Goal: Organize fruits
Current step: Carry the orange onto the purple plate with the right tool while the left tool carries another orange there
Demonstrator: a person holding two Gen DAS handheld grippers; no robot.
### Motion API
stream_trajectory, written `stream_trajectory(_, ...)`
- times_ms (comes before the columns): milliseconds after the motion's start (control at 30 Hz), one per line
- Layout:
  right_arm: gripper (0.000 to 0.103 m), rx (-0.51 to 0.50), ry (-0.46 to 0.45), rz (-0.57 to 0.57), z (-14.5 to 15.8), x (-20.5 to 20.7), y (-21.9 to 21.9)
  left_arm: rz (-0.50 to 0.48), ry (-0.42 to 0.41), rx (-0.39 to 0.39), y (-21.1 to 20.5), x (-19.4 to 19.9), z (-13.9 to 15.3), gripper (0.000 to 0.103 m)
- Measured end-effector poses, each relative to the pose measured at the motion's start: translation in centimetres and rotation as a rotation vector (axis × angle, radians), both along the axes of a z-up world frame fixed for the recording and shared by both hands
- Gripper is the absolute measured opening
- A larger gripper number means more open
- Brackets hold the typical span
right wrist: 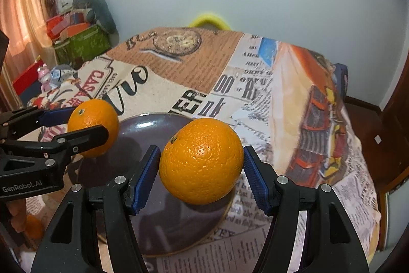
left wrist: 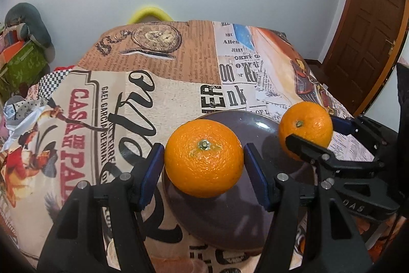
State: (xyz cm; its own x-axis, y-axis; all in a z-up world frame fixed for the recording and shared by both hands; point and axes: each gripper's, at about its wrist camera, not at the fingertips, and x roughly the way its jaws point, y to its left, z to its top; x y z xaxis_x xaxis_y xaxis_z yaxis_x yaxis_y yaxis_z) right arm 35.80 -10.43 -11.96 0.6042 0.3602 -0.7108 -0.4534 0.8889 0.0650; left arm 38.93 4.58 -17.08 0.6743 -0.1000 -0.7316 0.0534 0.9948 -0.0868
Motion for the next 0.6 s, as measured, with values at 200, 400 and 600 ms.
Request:
stream_trajectory(200, 0.062, -0.021, 0.056, 0.02, -1.6, 1.6, 0.7, -0.013, 0.064, -0.02, 0.1, 2.0, -1.5, 0.063)
stream_trajectory(400, 0.063, -0.026, 0.086, 0.038, -2.3, 2.1, 0.9, -0.016, 0.118, -0.009, 0.1, 2.9, -2.9, 0.063)
stream_trajectory(600, 0.064, -0.014, 0.096, 0.039, -2.3, 2.2, 0.5, -0.004, 0.142, 0.005, -0.1, 3.1, -3.3, 0.064)
